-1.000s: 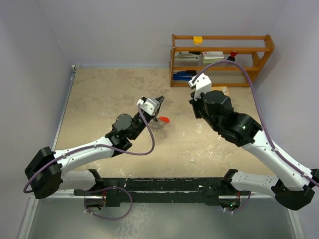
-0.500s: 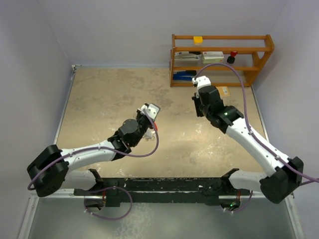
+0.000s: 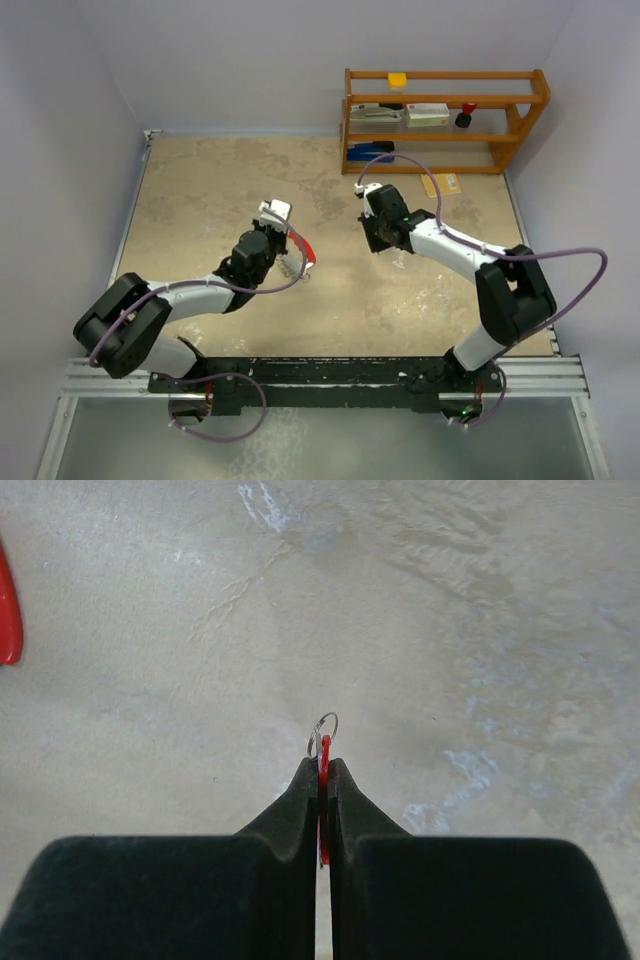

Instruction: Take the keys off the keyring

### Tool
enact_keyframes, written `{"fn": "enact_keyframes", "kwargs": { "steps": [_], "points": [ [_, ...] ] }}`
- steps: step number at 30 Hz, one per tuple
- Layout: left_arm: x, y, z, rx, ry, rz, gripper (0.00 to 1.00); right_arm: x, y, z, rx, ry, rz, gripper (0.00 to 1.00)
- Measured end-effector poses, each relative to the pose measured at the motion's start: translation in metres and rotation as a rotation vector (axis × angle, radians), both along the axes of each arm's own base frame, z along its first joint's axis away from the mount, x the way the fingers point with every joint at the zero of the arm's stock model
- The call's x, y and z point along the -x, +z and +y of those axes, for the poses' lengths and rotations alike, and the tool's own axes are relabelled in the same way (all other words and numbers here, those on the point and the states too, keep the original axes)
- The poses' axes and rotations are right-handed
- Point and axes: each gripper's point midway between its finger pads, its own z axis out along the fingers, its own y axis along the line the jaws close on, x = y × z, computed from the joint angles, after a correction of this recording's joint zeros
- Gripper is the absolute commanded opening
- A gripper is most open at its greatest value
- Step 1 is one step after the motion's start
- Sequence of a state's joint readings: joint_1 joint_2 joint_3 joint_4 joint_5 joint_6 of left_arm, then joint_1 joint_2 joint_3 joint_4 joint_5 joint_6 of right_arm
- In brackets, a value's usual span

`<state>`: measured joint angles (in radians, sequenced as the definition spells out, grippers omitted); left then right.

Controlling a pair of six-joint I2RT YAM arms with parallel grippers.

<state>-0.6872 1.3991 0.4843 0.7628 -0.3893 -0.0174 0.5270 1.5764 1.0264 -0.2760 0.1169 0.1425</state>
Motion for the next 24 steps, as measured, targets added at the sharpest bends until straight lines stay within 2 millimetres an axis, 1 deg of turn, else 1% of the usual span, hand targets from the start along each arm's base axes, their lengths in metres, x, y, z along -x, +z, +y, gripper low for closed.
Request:
{"fn": "enact_keyframes", "kwargs": {
  "steps": [3,6,8,9,11,12,13,14,15,16,17,18,19,20,21,24],
  "points": [
    [-0.005,-0.005,0.004,0.029,0.022,0.014,0.0,-0.003,-0.016,0.009,-0.019,0.016,0.028,0.0],
    [-0.014,-0.016,0.016,0.057,0.061,0.044,0.01,-0.006,-0.035,0.015,-0.023,0.028,0.057,0.0],
    [-0.019,-0.022,0.023,0.075,0.088,0.06,0.07,-0.007,-0.045,0.017,-0.023,0.032,0.071,0.0],
    [-0.02,-0.024,0.027,0.087,0.101,0.067,0.13,-0.008,-0.05,0.019,-0.024,0.034,0.076,0.01],
    [-0.021,-0.03,0.036,0.107,0.128,0.08,0.17,-0.011,-0.055,0.022,-0.032,0.04,0.075,0.06],
    [-0.021,-0.032,0.039,0.122,0.14,0.083,0.2,-0.014,-0.054,0.024,-0.041,0.043,0.062,0.08],
    [-0.02,-0.035,0.043,0.13,0.152,0.088,0.23,-0.017,-0.053,0.026,-0.048,0.045,0.051,0.12],
    [-0.018,-0.038,0.046,0.135,0.161,0.094,0.37,-0.02,-0.053,0.028,-0.054,0.048,0.038,0.19],
    [-0.018,-0.04,0.049,0.139,0.169,0.097,0.48,-0.023,-0.052,0.03,-0.06,0.05,0.025,0.24],
    [-0.017,-0.043,0.051,0.138,0.177,0.101,0.53,-0.025,-0.052,0.031,-0.065,0.05,0.015,0.3],
    [-0.016,-0.044,0.052,0.142,0.186,0.104,0.55,-0.027,-0.051,0.032,-0.068,0.05,0.005,0.39],
    [-0.016,-0.044,0.054,0.154,0.198,0.105,0.57,-0.029,-0.05,0.032,-0.072,0.05,-0.004,0.43],
    [-0.017,-0.044,0.055,0.156,0.206,0.104,0.58,-0.031,-0.05,0.033,-0.075,0.049,-0.014,0.45],
    [-0.017,-0.044,0.056,0.159,0.215,0.104,0.6,-0.032,-0.049,0.033,-0.075,0.049,-0.021,0.5],
    [-0.017,-0.044,0.058,0.164,0.226,0.104,0.61,-0.034,-0.048,0.033,-0.073,0.05,-0.03,0.52],
    [-0.017,-0.045,0.064,0.168,0.264,0.105,0.64,-0.037,-0.046,0.032,-0.065,0.044,-0.05,0.54]
  ]
}}
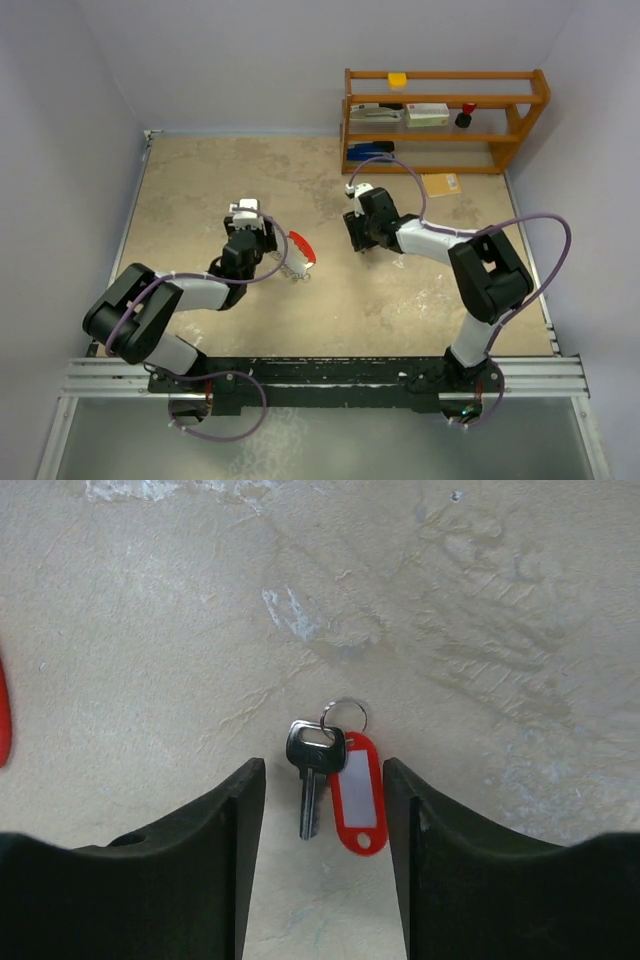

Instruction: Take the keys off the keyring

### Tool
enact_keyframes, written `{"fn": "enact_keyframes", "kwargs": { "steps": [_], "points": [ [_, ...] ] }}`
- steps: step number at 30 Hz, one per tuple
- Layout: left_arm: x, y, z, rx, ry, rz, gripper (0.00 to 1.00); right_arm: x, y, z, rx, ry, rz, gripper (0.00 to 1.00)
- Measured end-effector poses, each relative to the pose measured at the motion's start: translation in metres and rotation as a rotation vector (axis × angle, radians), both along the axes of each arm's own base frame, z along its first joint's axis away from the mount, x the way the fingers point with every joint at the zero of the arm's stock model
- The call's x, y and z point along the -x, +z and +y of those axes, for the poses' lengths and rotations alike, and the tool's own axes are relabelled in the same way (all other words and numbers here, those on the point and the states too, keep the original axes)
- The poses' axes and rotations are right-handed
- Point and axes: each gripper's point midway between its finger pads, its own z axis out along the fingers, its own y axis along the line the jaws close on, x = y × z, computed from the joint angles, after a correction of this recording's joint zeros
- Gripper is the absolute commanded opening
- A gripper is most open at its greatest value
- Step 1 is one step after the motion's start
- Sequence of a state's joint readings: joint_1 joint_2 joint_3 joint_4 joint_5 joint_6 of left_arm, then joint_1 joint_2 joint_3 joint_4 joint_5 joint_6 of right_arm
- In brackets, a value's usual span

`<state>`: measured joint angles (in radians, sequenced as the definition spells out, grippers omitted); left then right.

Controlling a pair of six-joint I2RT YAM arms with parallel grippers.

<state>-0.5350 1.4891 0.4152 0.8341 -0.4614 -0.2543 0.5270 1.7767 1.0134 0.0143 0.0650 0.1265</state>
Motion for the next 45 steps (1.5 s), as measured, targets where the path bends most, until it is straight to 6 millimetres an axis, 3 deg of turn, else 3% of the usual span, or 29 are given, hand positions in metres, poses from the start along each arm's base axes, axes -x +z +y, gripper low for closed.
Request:
{"fn": "enact_keyframes", "kwargs": {
  "steps": [5,11,16,21,31,45],
  "points": [
    [0.001,-0.001,0.012,-0.014,0.061,0.024,0.72,0.0,0.023,-0.007,-0.002,-0.013,-0.06,0.57],
    [-0.007,0.014,0.019,-0.03,0.097,0.039,0.81,0.002,0.1,-0.024,-0.055,-0.065,-0.269,0.65],
    [-0.012,0.024,0.016,-0.033,0.089,0.055,0.86,0.022,0.146,-0.049,-0.095,-0.124,-0.422,0.7],
    [-0.016,0.03,0.016,-0.037,0.106,0.088,0.86,0.044,0.172,-0.078,-0.11,-0.194,-0.536,0.72],
    [-0.008,0.058,0.035,-0.012,0.196,0.036,0.86,0.073,0.205,-0.123,-0.14,-0.333,-0.717,0.74],
    [0.011,0.063,0.059,-0.008,0.275,-0.009,0.87,0.079,0.202,-0.139,-0.117,-0.398,-0.747,0.75]
  ]
}}
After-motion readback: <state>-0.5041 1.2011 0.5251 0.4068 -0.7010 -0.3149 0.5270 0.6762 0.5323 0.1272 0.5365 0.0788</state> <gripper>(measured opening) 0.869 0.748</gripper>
